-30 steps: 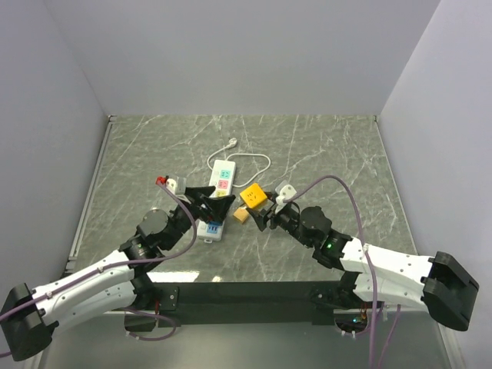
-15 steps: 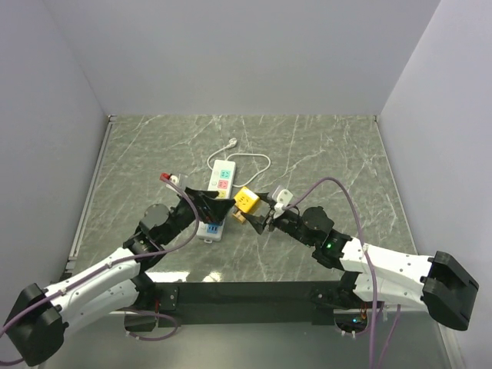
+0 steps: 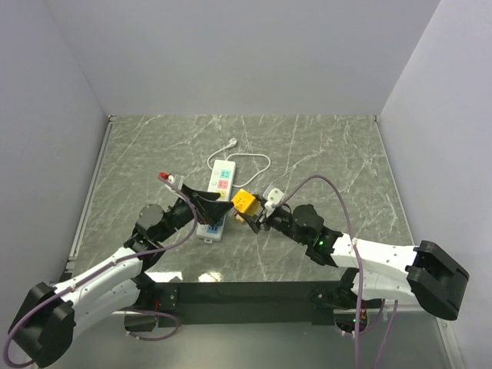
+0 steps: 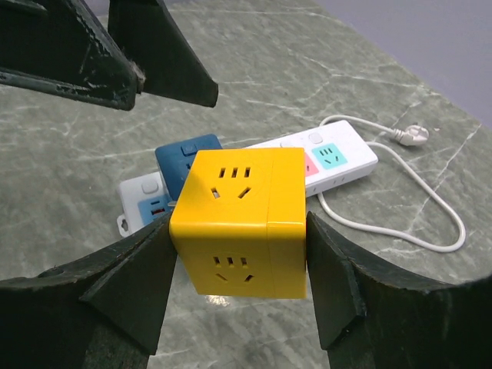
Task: Insert the plug
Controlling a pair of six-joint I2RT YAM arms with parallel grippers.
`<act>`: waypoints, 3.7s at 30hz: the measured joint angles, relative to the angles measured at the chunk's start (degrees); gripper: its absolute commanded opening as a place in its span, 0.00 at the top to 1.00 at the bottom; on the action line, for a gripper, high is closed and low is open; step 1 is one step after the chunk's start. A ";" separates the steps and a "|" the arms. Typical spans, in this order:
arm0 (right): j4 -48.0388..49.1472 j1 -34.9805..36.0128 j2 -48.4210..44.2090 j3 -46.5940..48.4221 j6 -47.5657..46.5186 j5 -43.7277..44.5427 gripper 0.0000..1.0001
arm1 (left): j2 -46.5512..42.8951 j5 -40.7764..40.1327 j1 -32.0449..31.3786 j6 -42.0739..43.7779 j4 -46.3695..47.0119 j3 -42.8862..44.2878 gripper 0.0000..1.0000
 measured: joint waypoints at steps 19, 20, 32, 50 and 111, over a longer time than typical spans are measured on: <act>-25.51 -12.94 7.85 21.42 16.11 -0.85 1.00 | 4.48 -12.33 -6.75 20.46 9.75 -6.84 0.02; -27.65 -14.38 7.85 22.29 16.85 -1.81 1.00 | 4.87 -14.43 -8.76 22.80 10.91 -6.84 0.02; -41.79 -19.08 7.65 25.33 23.58 -15.61 1.00 | 20.02 -26.58 -22.75 47.25 24.98 -5.18 0.00; -41.31 -19.15 7.63 24.92 26.80 -29.86 1.00 | 26.05 -28.11 -28.48 59.34 26.58 1.66 0.03; 25.86 -33.18 -12.81 -4.02 33.83 -54.95 0.02 | 10.75 10.64 -11.08 7.19 28.26 5.88 0.99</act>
